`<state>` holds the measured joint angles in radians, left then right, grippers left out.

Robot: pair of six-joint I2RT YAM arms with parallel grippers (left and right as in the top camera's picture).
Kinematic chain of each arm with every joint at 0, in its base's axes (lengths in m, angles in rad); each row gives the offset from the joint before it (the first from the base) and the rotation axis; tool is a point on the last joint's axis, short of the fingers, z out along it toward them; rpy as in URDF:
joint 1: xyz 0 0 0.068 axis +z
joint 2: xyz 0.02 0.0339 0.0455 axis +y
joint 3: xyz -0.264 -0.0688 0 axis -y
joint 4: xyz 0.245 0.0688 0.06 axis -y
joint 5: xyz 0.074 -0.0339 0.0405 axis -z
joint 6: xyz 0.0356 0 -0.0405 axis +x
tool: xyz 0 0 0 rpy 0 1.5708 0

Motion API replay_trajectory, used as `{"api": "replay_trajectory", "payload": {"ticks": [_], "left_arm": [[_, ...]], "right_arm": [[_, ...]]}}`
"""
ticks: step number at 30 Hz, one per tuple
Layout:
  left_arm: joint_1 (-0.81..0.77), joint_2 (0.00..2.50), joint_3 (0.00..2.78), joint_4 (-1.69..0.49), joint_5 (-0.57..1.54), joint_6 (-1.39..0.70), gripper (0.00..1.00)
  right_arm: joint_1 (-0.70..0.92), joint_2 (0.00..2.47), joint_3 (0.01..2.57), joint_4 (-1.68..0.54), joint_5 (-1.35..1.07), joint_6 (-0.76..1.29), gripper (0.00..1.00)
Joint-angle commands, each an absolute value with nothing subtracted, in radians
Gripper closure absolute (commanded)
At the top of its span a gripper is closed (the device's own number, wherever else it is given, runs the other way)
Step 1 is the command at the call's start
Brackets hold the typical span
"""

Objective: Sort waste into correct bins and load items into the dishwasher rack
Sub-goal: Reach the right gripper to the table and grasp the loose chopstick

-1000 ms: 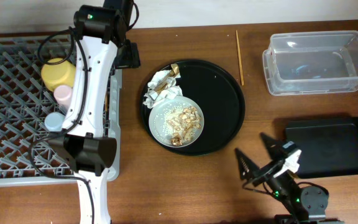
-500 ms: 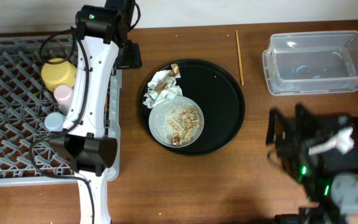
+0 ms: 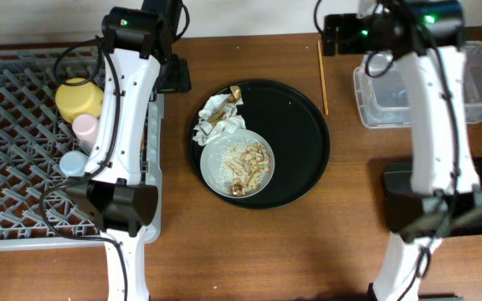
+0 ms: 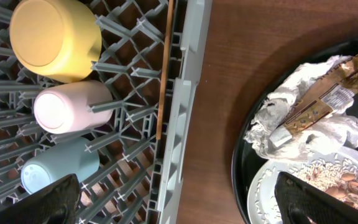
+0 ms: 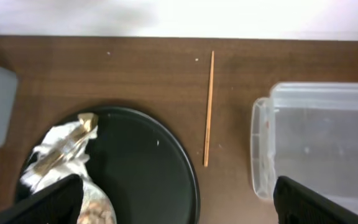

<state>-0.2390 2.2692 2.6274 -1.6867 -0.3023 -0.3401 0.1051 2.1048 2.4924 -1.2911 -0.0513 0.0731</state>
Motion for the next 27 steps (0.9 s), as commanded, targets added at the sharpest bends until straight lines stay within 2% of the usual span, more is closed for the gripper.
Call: {"api": "replay_trajectory", "payload": {"ticks": [1, 2, 4, 7, 8, 9, 21, 23, 27], "left_arm": [[-0.240, 2.274, 2.627, -1.688, -0.302, -0.336, 0.01], [-0.240, 2.274, 2.627, -1.688, -0.302, -0.337, 0.01], [-0.240, 2.274, 2.627, -1.688, -0.302, -0.336, 0.01], [-0.240, 2.274, 2.627, -1.688, -0.302, -0.336, 0.01], [-0.239, 2.274, 2.627, -1.688, -0.302, -0.336, 0.01], [-0.239, 2.274, 2.627, -1.688, -0.302, -0.336, 0.01], [-0.241, 2.274, 2.627, -1.688, -0.302, -0.336, 0.01], [-0.241, 2.274, 2.627, -1.688, -0.302, -0.336, 0.01], [-0.241, 2.274, 2.627, -1.688, -0.302, -0.336, 0.01]], "right_arm": [[0.110, 2.244, 2.524, -1.244, -0.033, 0.056, 0.02], [0.110, 2.291, 2.524, -1.226, -0.033, 0.056, 0.05], [0.111, 2.386, 2.524, -1.196, -0.032, 0.060, 0.24], [0.111, 2.480, 2.524, -1.177, -0.008, 0.064, 0.32], [0.111, 2.515, 2.524, -1.174, 0.022, 0.090, 0.42], [0.111, 2.545, 2.524, -1.173, 0.048, 0.117, 0.46], [0.084, 2.679, 2.523, -1.073, 0.084, 0.136, 0.50], [0.063, 2.686, 2.523, -1.070, 0.079, 0.137, 0.57], [0.045, 2.717, 2.523, -1.053, 0.011, 0.135, 0.62]]}}
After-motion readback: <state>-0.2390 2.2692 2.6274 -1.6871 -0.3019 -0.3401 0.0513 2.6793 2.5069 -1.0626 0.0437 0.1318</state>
